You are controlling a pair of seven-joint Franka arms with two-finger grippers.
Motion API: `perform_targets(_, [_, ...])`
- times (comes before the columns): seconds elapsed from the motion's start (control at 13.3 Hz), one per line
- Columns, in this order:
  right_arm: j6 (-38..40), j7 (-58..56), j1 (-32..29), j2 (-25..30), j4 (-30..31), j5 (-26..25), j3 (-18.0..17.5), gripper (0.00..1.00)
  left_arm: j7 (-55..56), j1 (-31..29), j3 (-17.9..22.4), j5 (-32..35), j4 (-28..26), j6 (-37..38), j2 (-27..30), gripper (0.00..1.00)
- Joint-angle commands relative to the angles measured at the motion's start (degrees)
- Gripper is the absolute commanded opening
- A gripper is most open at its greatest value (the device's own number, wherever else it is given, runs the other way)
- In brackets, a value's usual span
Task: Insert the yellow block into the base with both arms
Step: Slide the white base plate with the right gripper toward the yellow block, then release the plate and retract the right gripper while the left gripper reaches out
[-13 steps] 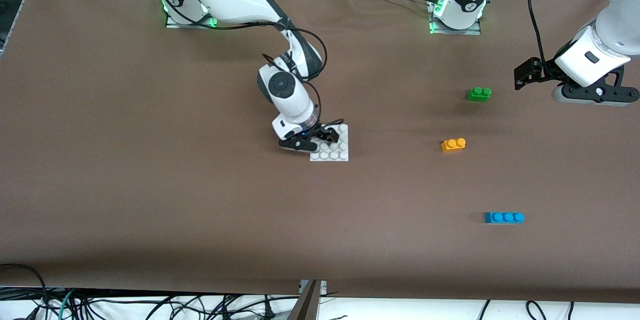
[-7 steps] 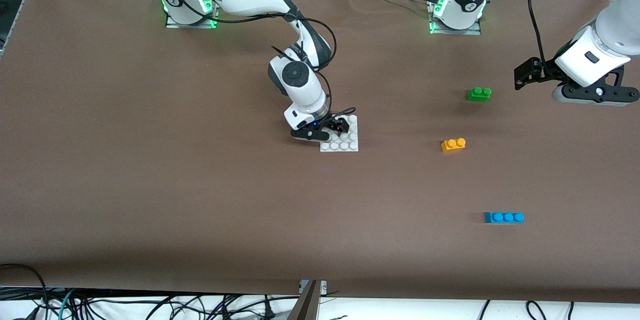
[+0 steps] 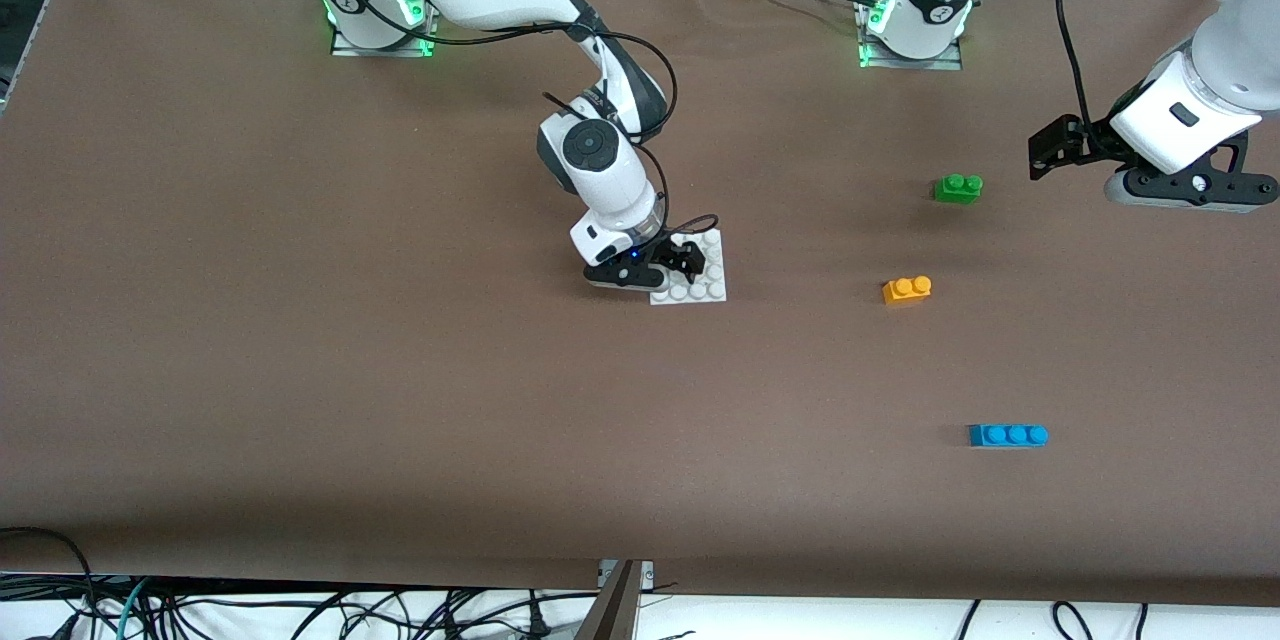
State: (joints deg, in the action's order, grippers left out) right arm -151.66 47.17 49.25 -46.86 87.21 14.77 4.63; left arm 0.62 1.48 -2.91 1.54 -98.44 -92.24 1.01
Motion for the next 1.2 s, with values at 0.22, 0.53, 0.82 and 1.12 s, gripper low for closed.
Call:
perform_targets(0.22, [26.0,-15.3,-11.6,12.9,-2.2,0.3,0.6,0.99,-0.6,-0.1,-0.1,0.1,1.8,1.3,-0.7,1.0])
perform_targets(0.53, [40.4,-30.1,-20.9,24.2,-0.6,-0.7,0.6,0.99,-0.6,-0.1,-0.1,0.1,2.2,1.3,-0.8,1.0])
perform_targets(0.82, [53.2,-36.1,-31.4,34.5,1.0,-8.0,0.6,0.99,-1.1,1.0,-0.6,0.1,2.4,1.0,-3.0,1.0])
perform_targets(1.12, [61.4,-39.1,-38.4,40.3,1.9,-9.4,-0.3,0.99,-0.3,1.2,-1.2,0.0,3.2,0.5,-9.2,1.0])
